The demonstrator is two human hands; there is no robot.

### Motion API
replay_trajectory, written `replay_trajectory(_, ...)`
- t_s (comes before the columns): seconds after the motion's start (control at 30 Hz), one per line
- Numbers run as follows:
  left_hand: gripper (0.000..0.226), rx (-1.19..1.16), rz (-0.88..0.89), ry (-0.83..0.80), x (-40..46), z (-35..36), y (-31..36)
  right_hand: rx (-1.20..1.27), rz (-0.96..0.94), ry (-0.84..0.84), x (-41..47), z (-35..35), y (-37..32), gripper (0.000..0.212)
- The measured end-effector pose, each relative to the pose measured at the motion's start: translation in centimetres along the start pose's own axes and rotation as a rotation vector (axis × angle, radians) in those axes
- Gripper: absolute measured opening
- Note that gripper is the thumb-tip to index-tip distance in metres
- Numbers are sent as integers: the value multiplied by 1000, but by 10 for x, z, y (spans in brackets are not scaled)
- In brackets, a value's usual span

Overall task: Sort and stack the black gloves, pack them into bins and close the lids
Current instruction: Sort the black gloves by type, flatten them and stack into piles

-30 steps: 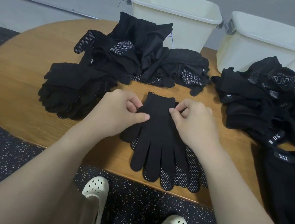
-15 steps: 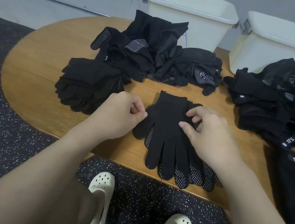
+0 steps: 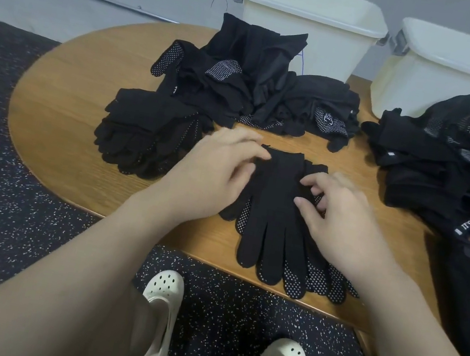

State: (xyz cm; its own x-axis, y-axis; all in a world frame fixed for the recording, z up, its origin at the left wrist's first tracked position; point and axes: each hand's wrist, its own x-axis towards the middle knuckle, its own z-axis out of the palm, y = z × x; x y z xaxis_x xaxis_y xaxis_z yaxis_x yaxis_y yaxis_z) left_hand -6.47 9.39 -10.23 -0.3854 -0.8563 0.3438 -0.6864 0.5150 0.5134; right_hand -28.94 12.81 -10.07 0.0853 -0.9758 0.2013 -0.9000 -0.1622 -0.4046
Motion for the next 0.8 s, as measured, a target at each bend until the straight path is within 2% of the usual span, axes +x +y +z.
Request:
replay_trajectory(0.1,46,55,80,-223,5,11,1,7,-31,3,-5,1,2,31)
replay_trajectory(0.2,57,178,49,-386,6,24,0,-39,-108,-2,-13,1,1,40)
replay_trajectory(0.43,59,248,18,-458,9,21,-2,-32,-250,-235,-38,-3,6,70)
replay_trajectory(0.53,60,262,-6,-459,9,21,0,-98,-341,-324,-50,-5,3,76)
replay_trajectory(0.67,62,192,-34,-373,11,20,3,-169,-424,-377,-65,-6,-3,64)
replay_trajectory(0.8,36,108,-7,-164,22,22,-1,-164,-464,-373,-75,-3,-4,59)
